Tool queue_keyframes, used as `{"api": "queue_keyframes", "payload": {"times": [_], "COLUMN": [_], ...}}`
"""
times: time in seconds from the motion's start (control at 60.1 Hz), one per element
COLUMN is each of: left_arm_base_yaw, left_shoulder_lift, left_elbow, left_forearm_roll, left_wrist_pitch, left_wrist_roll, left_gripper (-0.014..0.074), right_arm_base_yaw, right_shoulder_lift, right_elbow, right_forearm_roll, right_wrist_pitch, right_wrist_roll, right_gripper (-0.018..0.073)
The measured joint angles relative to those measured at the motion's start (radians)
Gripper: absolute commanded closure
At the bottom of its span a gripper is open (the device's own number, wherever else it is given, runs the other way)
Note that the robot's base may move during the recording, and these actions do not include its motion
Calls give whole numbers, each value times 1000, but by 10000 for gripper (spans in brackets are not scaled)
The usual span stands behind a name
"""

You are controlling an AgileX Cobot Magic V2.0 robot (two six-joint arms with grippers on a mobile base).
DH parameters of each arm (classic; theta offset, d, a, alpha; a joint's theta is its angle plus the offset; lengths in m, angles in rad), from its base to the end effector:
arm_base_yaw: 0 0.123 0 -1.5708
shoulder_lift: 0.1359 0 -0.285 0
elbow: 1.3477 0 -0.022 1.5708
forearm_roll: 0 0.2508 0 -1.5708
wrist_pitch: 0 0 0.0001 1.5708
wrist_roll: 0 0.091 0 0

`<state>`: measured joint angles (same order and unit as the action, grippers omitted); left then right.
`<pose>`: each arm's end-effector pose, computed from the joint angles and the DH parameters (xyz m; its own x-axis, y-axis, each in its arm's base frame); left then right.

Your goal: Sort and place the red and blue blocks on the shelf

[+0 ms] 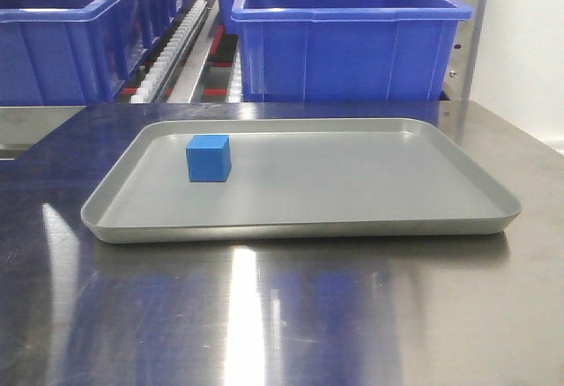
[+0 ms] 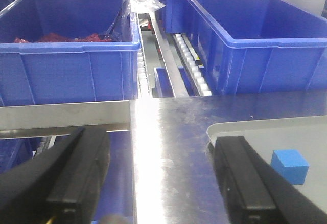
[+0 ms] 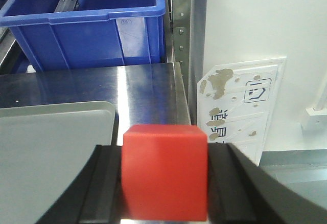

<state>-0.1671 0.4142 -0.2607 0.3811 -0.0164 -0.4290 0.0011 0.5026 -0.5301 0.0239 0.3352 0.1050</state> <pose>0.0982 -0.0171 0.2726 -0.0585 -0.0387 -0.9975 0.1697 0.9843 -0.0482 0.1066 0.0008 0.3234 -0.2180 0.1270 -0.9677 0.0191 0.9919 0.1258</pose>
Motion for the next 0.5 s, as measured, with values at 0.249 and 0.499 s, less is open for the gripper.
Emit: {"api": "queue_keyframes", "payload": {"times": [0.249, 0.499], "left_arm_base_yaw": [0, 0], "left_shoulder_lift": [0, 0], "left_elbow": [0, 0], "left_forearm_roll": [0, 2], "left_wrist_pitch": [0, 0], "left_wrist_roll": [0, 0], "left_gripper": [500, 501], "right_arm_base_yaw": [0, 0], "right_shoulder_lift": [0, 0], "right_elbow": [0, 0], "right_forearm_roll": [0, 0], "right_wrist_pitch": [0, 0], "right_wrist_roll": [0, 0], "right_gripper": [501, 501]}}
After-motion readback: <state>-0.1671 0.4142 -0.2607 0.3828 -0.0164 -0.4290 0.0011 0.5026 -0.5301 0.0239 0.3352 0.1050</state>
